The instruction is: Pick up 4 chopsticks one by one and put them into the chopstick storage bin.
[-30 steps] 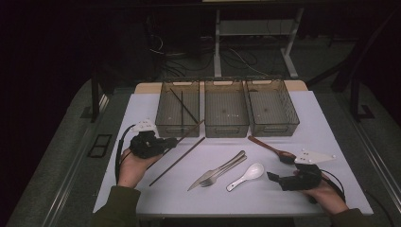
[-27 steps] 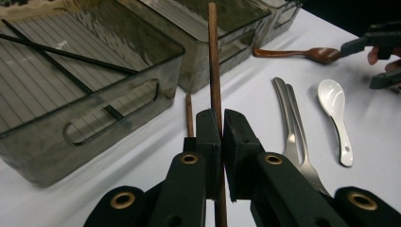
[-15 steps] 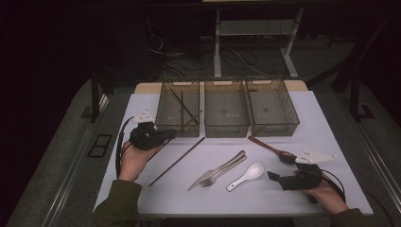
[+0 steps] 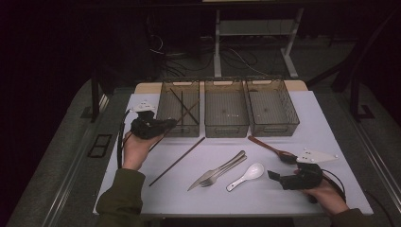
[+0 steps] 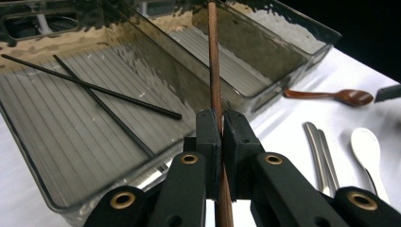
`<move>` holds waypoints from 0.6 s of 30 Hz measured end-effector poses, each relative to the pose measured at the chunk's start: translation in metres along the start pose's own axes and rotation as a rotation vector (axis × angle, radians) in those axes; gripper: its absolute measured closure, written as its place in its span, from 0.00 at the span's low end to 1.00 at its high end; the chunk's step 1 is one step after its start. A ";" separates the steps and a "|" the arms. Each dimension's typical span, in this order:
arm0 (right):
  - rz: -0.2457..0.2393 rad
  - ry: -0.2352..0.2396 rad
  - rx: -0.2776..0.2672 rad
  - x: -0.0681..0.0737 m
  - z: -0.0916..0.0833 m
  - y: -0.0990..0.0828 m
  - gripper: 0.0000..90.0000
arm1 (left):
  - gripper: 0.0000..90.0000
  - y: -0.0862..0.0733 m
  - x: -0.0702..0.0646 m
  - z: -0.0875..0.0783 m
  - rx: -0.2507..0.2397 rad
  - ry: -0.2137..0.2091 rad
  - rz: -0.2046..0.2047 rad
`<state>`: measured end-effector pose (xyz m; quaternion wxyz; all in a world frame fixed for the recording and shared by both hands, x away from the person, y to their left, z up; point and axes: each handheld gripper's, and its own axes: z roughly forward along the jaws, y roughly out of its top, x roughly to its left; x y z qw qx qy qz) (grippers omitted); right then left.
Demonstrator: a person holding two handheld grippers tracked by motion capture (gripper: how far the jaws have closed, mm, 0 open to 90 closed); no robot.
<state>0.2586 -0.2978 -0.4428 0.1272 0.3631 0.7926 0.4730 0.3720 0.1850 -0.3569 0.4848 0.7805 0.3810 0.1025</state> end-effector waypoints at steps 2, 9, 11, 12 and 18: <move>0.002 0.002 -0.001 0.000 0.000 0.000 0.18 | 0.93 0.003 0.002 0.002 -0.003 0.008 -0.002; -0.005 0.012 -0.006 0.002 -0.001 0.001 0.18 | 0.93 0.015 0.010 0.010 -0.015 0.042 -0.009; -0.005 0.014 -0.006 0.002 -0.001 0.001 0.18 | 0.93 0.019 0.014 0.011 -0.018 0.049 -0.011; -0.004 0.016 -0.006 0.002 -0.001 0.001 0.18 | 0.93 0.021 0.015 0.012 -0.023 0.055 -0.014; -0.004 0.017 -0.011 0.002 -0.001 0.001 0.18 | 0.93 0.029 0.025 0.019 -0.031 0.089 -0.038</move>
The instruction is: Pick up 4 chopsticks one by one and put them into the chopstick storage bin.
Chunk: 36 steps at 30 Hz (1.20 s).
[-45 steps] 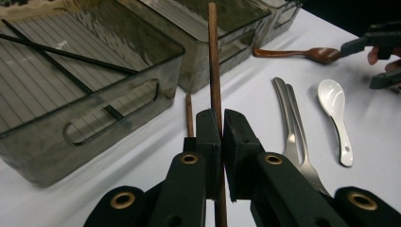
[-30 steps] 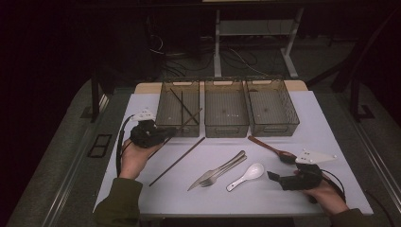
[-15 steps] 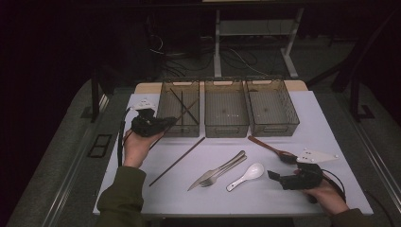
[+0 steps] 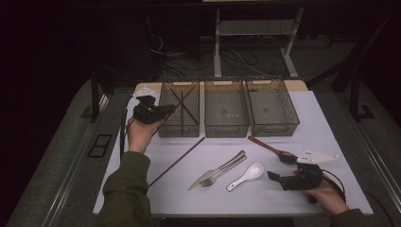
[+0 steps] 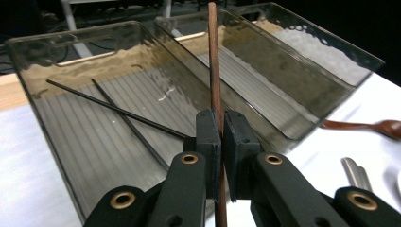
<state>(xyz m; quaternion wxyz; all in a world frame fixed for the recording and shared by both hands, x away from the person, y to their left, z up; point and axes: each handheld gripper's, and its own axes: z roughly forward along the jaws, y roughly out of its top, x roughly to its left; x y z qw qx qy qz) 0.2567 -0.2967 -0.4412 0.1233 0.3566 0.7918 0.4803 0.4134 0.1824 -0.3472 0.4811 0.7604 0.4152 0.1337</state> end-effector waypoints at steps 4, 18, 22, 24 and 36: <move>0.001 0.000 -0.001 0.000 0.000 0.000 0.18 | 0.93 0.005 0.005 0.006 -0.001 0.018 -0.006; 0.004 0.000 -0.003 -0.001 -0.001 0.000 0.18 | 0.93 0.026 0.020 0.030 0.000 0.056 -0.012; 0.004 0.000 -0.005 -0.002 -0.001 0.000 0.18 | 0.93 0.030 0.024 0.040 -0.003 0.061 -0.017; 0.007 0.001 -0.004 -0.002 -0.002 -0.001 0.18 | 0.93 0.031 0.026 0.046 -0.003 0.069 -0.022; 0.008 0.004 -0.009 -0.003 -0.002 -0.001 0.18 | 0.93 0.029 0.040 0.071 0.019 0.117 -0.051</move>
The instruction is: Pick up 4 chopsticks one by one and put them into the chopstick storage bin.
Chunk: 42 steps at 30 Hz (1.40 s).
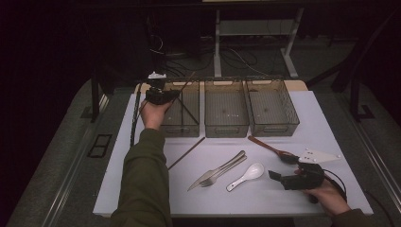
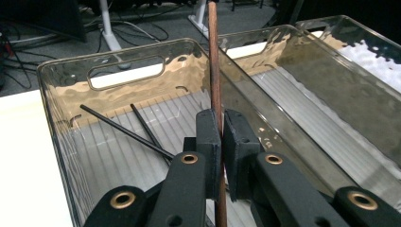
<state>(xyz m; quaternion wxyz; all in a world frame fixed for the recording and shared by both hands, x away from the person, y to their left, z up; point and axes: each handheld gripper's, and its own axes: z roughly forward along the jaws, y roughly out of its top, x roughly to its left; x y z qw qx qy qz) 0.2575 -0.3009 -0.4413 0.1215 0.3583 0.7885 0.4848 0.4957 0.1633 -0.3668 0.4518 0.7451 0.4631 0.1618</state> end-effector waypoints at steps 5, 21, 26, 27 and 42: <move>0.002 0.001 -0.001 0.000 -0.001 0.000 0.18 | 0.93 -0.002 0.003 0.005 0.008 0.014 -0.002; -0.001 -0.003 0.001 0.000 -0.001 0.000 0.18 | 0.64 0.001 -0.007 -0.003 0.008 0.024 0.057; -0.002 -0.005 0.001 0.000 -0.001 0.000 0.18 | 0.61 0.004 -0.013 -0.016 0.016 0.014 0.092; -0.004 -0.006 0.001 0.000 -0.001 0.000 0.18 | 0.60 0.005 -0.014 -0.019 0.019 0.011 0.099; -0.007 -0.015 0.008 0.000 0.000 0.000 0.18 | 0.45 -0.007 -0.041 -0.050 0.018 -0.076 0.165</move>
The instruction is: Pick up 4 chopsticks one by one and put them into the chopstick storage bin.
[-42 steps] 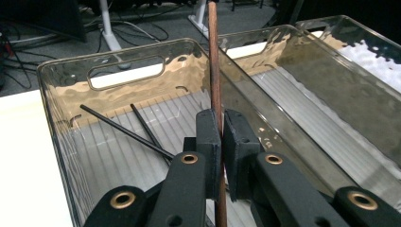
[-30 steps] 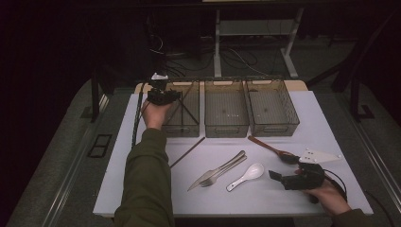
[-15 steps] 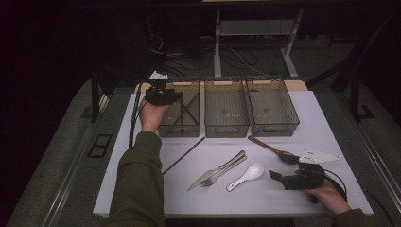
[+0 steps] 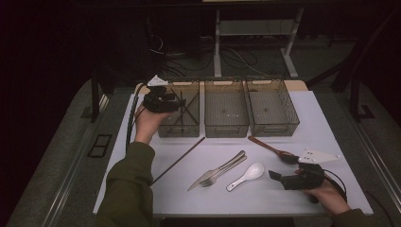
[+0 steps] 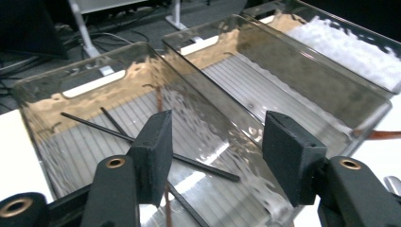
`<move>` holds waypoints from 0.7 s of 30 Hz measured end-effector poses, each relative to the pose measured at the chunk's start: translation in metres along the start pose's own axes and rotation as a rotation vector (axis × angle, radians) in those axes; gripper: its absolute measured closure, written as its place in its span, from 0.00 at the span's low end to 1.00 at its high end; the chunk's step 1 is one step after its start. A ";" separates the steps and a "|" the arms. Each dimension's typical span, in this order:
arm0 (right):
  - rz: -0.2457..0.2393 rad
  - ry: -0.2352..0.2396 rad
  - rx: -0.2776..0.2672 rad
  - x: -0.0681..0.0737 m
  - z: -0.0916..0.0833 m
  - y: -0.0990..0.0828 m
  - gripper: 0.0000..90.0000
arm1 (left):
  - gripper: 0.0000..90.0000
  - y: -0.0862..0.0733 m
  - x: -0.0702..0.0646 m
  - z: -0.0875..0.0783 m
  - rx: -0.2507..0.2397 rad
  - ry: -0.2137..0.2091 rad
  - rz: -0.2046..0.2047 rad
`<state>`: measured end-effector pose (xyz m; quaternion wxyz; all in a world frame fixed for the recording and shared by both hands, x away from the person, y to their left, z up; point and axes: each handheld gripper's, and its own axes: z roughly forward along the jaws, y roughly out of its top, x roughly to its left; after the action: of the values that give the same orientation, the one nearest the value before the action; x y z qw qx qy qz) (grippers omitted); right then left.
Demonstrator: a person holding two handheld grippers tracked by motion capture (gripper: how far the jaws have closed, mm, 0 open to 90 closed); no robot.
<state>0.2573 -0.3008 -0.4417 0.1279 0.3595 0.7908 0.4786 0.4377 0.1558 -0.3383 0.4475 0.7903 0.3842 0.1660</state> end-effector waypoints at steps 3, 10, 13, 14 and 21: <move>0.001 0.000 0.000 0.000 0.000 0.000 0.18 | 0.42 -0.004 -0.005 -0.004 0.004 -0.010 0.003; 0.002 -0.004 0.000 -0.001 0.000 0.000 0.18 | 0.35 -0.015 -0.019 -0.015 -0.001 -0.039 0.017; 0.002 -0.004 0.001 -0.001 0.000 0.000 0.18 | 0.33 -0.021 -0.025 -0.019 -0.001 -0.049 0.024; 0.002 -0.004 0.002 -0.001 0.000 0.000 0.18 | 0.32 -0.023 -0.027 -0.021 0.000 -0.056 0.027; 0.002 -0.006 0.002 -0.001 0.000 0.000 0.18 | 0.29 -0.039 -0.039 -0.032 0.012 -0.068 0.047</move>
<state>0.2577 -0.3012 -0.4422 0.1295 0.3621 0.7904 0.4768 0.3751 0.1566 -0.3507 0.4517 0.8069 0.3510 0.1472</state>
